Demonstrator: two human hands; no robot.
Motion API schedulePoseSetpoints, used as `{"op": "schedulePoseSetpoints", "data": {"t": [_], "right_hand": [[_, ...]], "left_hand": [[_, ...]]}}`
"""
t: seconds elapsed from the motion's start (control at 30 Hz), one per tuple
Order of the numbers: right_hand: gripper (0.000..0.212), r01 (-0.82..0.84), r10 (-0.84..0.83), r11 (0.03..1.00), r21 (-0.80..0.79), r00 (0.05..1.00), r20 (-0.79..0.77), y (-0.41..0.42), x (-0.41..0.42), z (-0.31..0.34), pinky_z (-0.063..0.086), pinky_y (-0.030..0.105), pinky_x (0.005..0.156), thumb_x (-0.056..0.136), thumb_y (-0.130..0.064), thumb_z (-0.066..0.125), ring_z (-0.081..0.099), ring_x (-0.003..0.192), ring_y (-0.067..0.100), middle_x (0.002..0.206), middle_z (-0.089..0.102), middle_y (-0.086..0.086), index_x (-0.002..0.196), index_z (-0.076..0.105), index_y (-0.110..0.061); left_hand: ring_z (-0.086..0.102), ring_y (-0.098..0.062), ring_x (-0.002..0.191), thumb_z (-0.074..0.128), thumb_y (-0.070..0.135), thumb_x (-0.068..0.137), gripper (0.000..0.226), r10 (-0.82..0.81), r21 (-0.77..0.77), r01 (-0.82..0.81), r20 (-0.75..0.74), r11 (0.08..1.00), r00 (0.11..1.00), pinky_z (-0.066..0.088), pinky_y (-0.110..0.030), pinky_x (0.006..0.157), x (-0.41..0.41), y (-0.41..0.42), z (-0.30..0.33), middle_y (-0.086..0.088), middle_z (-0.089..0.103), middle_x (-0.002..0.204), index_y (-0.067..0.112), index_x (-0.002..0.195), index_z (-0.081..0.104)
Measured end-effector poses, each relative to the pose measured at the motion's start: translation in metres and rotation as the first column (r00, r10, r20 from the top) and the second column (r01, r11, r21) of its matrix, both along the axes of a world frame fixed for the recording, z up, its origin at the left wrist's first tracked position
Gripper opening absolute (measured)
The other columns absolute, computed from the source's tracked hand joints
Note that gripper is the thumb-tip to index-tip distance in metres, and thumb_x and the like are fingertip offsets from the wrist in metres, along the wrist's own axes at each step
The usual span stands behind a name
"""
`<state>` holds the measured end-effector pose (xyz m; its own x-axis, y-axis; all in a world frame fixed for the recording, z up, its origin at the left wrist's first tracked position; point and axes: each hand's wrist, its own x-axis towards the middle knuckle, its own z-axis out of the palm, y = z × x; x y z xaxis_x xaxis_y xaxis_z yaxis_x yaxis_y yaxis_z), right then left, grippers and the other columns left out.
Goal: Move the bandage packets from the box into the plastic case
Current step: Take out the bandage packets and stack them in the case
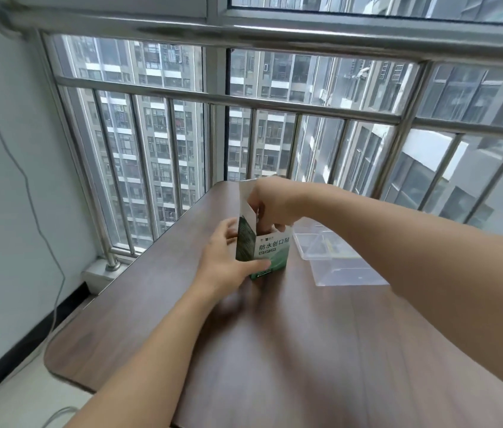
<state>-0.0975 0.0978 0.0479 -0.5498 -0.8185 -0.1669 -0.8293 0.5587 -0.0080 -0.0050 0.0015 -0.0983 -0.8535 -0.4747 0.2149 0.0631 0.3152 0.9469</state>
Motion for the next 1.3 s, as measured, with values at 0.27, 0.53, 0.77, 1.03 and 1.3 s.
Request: {"op": "schedulePoseSetpoints", "data": {"t": [0.27,0.53,0.77,1.03,1.3], "right_hand": [[0.004,-0.075,0.092,0.991,0.110,0.984,-0.150,-0.008,0.001,-0.004,0.042,0.019,0.043,0.088,-0.011,0.065,0.053,0.057,0.015,0.068,0.060,-0.001,0.085,0.066,-0.009],[0.021,-0.176,0.162,0.983,-0.049,0.965,-0.205,0.001,-0.008,-0.013,0.043,0.036,0.053,0.081,-0.010,0.068,0.045,0.061,0.025,0.069,0.056,0.011,0.063,0.059,-0.008],[0.022,-0.193,0.165,0.952,-0.238,0.977,-0.134,0.027,-0.012,0.007,0.035,0.015,0.070,0.085,-0.028,0.079,0.050,0.084,0.009,0.107,0.059,-0.005,0.105,0.077,-0.019],[0.013,-0.039,0.065,0.819,-0.573,0.998,0.025,0.075,-0.009,0.034,0.061,0.025,0.069,0.088,-0.016,0.074,0.070,0.075,0.015,0.088,0.075,-0.005,0.099,0.079,-0.010],[0.021,0.234,0.392,0.358,-0.904,0.841,0.373,0.162,0.010,-0.004,0.062,0.028,0.069,0.076,-0.008,0.074,0.074,0.076,0.021,0.084,0.078,0.006,0.097,0.076,-0.005]], "left_hand": [[0.069,-0.007,0.101,0.092,0.007,0.064,0.071,-0.045,0.051,0.051,-0.117,0.997,0.992,0.059,-0.026,0.078,-0.004,0.003,-0.011,0.006,0.073,0.107,0.030,0.122,0.057],[0.068,-0.013,0.106,0.091,0.008,0.066,0.069,-0.019,0.047,0.024,-0.109,0.999,0.994,0.060,-0.029,0.081,-0.004,0.000,-0.014,0.007,0.073,0.106,0.027,0.123,0.058],[0.066,-0.012,0.110,0.093,0.018,0.064,0.075,0.003,0.016,-0.001,-0.121,1.000,0.993,0.057,-0.041,0.092,-0.005,-0.004,-0.016,0.010,0.071,0.112,0.028,0.128,0.056],[0.057,-0.006,0.120,0.092,0.023,0.066,0.079,0.022,-0.053,-0.028,-0.109,0.998,0.994,0.053,-0.041,0.098,0.000,-0.002,-0.013,0.018,0.064,0.123,0.032,0.133,0.052],[0.053,-0.012,0.125,0.056,0.046,0.088,0.050,0.130,-0.104,-0.239,-0.602,0.966,0.788,0.043,-0.031,0.105,0.054,0.038,0.060,0.003,0.058,0.130,0.015,0.128,0.055]]}}
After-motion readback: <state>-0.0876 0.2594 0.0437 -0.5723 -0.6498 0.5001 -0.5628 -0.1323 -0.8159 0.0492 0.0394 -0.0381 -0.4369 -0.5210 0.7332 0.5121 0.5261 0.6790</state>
